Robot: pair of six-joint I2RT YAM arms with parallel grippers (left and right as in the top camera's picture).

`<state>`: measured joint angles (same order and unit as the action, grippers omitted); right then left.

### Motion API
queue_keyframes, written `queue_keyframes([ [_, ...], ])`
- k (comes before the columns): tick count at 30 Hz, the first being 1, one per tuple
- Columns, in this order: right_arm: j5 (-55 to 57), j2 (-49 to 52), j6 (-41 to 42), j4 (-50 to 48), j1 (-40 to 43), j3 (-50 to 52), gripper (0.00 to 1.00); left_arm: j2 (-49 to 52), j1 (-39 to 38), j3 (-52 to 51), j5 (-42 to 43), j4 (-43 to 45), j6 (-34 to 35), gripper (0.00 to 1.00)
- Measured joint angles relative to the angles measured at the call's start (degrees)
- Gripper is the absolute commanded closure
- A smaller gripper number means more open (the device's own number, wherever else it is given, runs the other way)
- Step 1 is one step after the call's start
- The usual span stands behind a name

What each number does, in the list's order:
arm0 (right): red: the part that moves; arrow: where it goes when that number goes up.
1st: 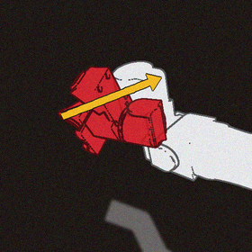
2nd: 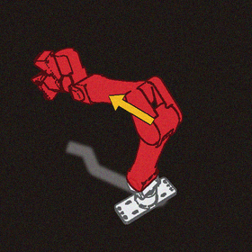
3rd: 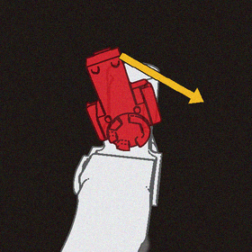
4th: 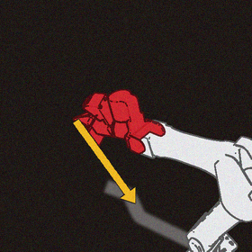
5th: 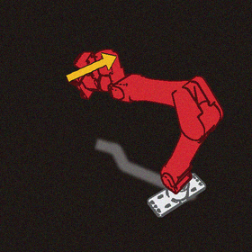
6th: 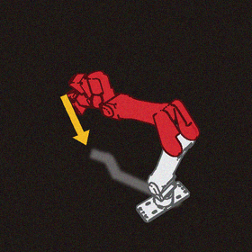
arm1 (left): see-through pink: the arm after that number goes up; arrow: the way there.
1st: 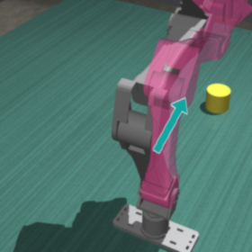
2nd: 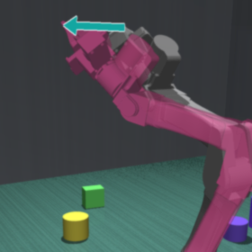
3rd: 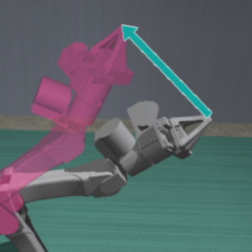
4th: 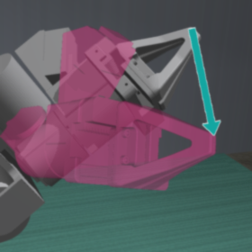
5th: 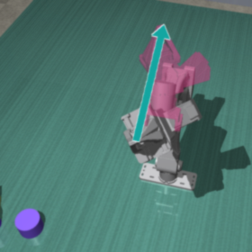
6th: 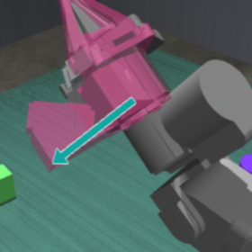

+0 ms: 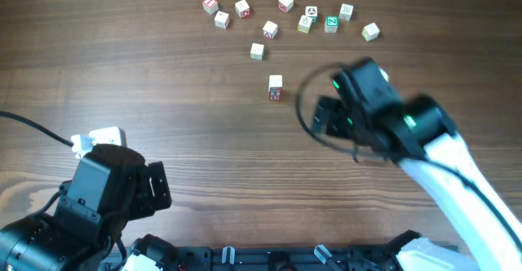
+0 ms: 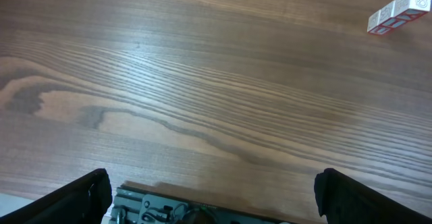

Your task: Form a tower

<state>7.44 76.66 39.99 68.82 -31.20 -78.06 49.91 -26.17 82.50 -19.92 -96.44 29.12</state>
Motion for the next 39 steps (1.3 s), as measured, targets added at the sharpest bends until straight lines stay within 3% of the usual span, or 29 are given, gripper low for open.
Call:
queue_keyframes([
  [4, -6.5, 13.3, -4.0, -3.9, 4.2, -16.7, 0.0, 0.0, 0.0, 0.0, 0.0, 0.0, 0.0, 0.0],
  [12, -14.1, 31.9, -7.3, -9.0, 5.4, -22.8, 0.01, 0.0, 0.0, 0.0, 0.0, 0.0, 0.0, 0.0],
  [16, -14.5, 33.1, -7.3, -7.5, 5.4, -34.4, 0.0, 0.0, 0.0, 0.0, 0.0, 0.0, 0.0, 0.0],
  [20, -13.6, 33.1, -7.4, -5.8, 5.4, -38.8, 0.01, 0.0, 0.0, 0.0, 0.0, 0.0, 0.0, 0.0],
  [29, -12.3, 33.3, -10.8, -7.5, 8.1, -41.6, 0.01, 0.0, 0.0, 0.0, 0.0, 0.0, 0.0, 0.0],
  [35, -13.7, 40.6, -11.8, -6.1, 8.1, -42.2, 0.01, 0.0, 0.0, 0.0, 0.0, 0.0, 0.0, 0.0],
  [39, -12.9, 45.1, -11.9, -3.3, 3.9, -42.2, 0.01, 0.0, 0.0, 0.0, 0.0, 0.0, 0.0, 0.0],
])
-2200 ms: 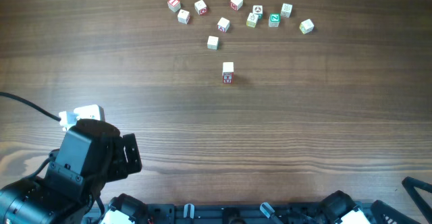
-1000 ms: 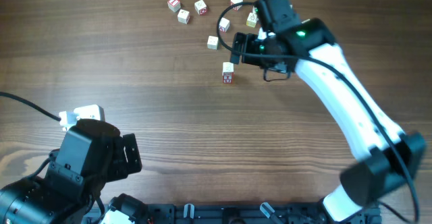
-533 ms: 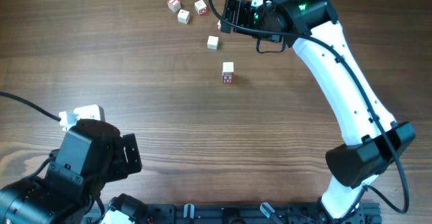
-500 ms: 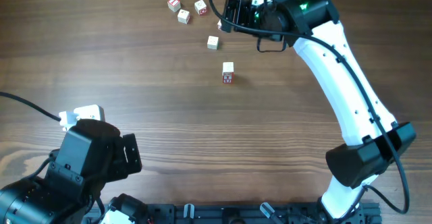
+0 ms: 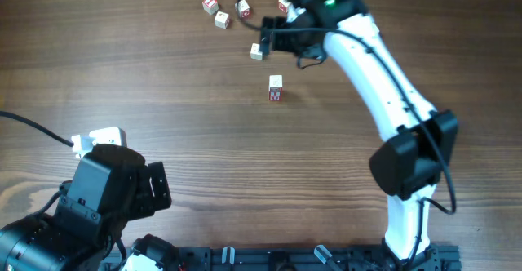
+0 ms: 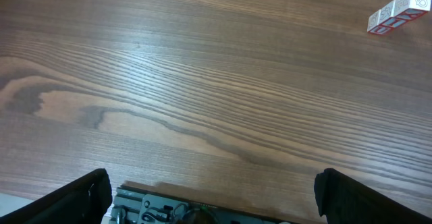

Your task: Form a tower

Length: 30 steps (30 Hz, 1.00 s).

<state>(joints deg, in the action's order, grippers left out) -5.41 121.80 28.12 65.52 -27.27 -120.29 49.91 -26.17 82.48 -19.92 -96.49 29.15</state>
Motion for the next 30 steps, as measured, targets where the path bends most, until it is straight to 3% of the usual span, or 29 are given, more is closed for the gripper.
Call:
queue_keyframes([
  [11, 6.8, 9.6, 1.2, 4.2, -4.3, 0.0, 0.01, 0.0, 0.0, 0.0, 0.0, 0.0, 0.0, 0.0],
  [20, 7.2, 13.4, 2.7, 4.7, -4.3, 0.0, 0.15, 0.0, 0.0, 0.0, 0.0, 0.0, 0.0, 0.0],
  [30, 7.2, 14.3, 4.6, 4.7, -4.3, 0.0, 0.41, 0.0, 0.0, 0.0, 0.0, 0.0, 0.0, 0.0],
])
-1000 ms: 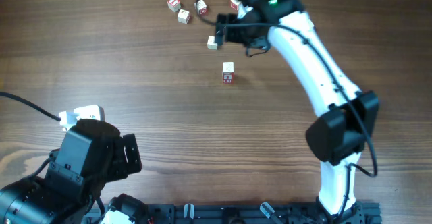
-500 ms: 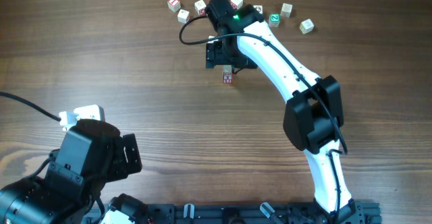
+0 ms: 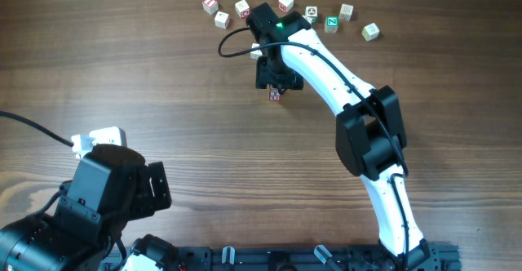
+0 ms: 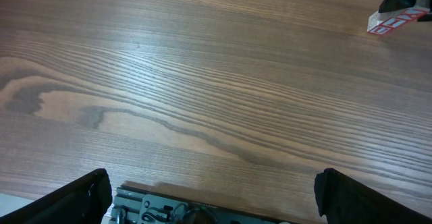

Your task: Form a tower

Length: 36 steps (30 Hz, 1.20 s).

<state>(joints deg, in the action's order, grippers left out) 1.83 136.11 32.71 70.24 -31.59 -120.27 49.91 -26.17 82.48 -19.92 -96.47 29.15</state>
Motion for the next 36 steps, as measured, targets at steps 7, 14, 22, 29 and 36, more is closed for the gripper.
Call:
queue_keyframes([
  [7, 0.2, 0.0, 2.4, -0.2, -0.2, 0.0, 0.53, 0.0, 0.0, 0.0, 0.0, 0.0, 0.0, 0.0],
  [14, 0.1, 0.0, 4.8, -0.5, -0.3, 0.0, 0.54, 0.0, 0.0, 0.0, 0.0, 0.0, 0.0, 0.0],
  [22, -0.1, 0.0, 3.9, -1.5, -1.2, 0.0, 0.48, 0.0, 0.0, 0.0, 0.0, 0.0, 0.0, 0.0],
  [29, 0.2, 0.0, 2.7, -1.7, -1.3, 0.0, 0.43, 0.0, 0.0, 0.0, 0.0, 0.0, 0.0, 0.0],
  [36, 0.2, 3.3, 2.1, -2.0, -1.3, 0.0, 0.57, 0.0, 0.0, 0.0, 0.0, 0.0, 0.0, 0.0],
])
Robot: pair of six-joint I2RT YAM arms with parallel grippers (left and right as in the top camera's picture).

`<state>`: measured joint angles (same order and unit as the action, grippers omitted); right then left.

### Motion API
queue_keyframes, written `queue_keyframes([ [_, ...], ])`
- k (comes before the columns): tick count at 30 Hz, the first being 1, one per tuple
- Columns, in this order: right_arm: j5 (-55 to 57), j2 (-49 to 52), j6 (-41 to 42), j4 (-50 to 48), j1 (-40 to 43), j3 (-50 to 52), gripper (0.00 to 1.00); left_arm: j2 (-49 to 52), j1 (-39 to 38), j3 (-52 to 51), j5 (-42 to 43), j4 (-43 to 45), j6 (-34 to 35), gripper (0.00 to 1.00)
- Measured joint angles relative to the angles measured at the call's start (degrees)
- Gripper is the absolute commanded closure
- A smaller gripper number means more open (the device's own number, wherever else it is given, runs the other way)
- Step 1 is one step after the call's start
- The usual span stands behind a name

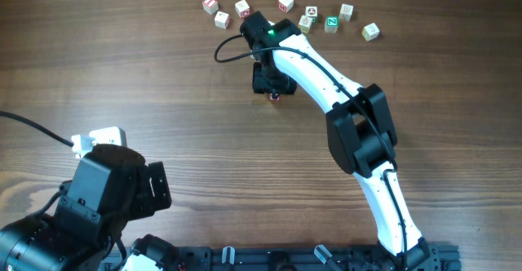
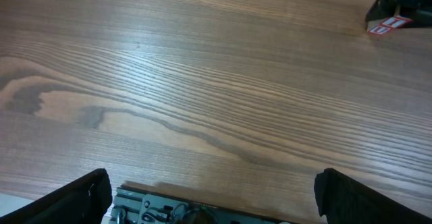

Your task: Form a tower

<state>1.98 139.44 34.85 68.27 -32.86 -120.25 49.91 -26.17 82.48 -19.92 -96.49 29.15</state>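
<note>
A small stack of white blocks with red markings (image 1: 275, 95) stands mid-table, and only its lowest part shows under my right gripper (image 1: 267, 78). The left wrist view shows the stack's red-printed bottom block (image 2: 390, 25) at the far top right, with the dark right gripper down over its upper part. Whether those jaws hold a block is hidden. My left gripper (image 2: 216, 200) is open low over bare wood at the near left, far from the stack, with nothing between its fingers (image 2: 75, 198).
Several loose lettered blocks lie along the far edge, from a red one (image 1: 210, 4) on the left to a white one (image 1: 370, 32) on the right, with a green one (image 1: 331, 24) between them. The white right arm (image 1: 326, 67) stretches diagonally across the table. A white adapter (image 1: 98, 138) lies by the left arm.
My right gripper has sunk a little lower over the stack and now covers more of it, so only the red bottom block shows. The left arm has not moved.
At first my right gripper hovered mid-table, right of a two-block stack. Then it was at the far row, beside a loose block behind the stack. After that it stood over the stack, and that block no longer showed. Now it sits lower on the stack.
</note>
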Motion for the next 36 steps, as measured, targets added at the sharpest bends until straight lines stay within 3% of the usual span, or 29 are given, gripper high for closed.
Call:
queue_keyframes([
  [10, 0.0, 0.0, -1.6, -1.0, 0.0, 0.0, 0.78, 0.0, 0.0, 0.0, 0.0, 0.0, 0.0, 0.0],
  [15, 0.0, 0.0, -3.1, -1.0, 0.0, 0.0, 0.79, 0.0, 0.0, 0.0, 0.0, 0.0, 0.0, 0.0],
  [16, 0.0, 0.0, -3.3, -1.0, 0.0, 0.0, 0.78, 0.0, 0.0, 0.0, 0.0, 0.0, 0.0, 0.0],
  [22, -0.1, 0.0, -4.9, -1.0, 0.0, 0.0, 0.47, 0.0, 0.0, 0.0, 0.0, 0.0, 0.0, 0.0],
  [28, 0.0, 0.0, -5.2, -0.1, -0.1, 0.0, 0.45, 0.0, 0.0, 0.0, 0.0, 0.0, 0.0, 0.0],
  [31, 0.0, 0.0, -5.5, -0.1, -0.1, 0.0, 0.49, 0.0, 0.0, 0.0, 0.0, 0.0, 0.0, 0.0],
  [34, 0.0, 0.0, -6.3, 0.0, -0.1, 0.0, 0.34, 0.0, 0.0, 0.0, 0.0, 0.0, 0.0, 0.0],
  [36, 0.0, 0.0, -6.9, 0.2, -0.1, 0.0, 0.31, 0.0, 0.0, 0.0, 0.0, 0.0, 0.0, 0.0],
])
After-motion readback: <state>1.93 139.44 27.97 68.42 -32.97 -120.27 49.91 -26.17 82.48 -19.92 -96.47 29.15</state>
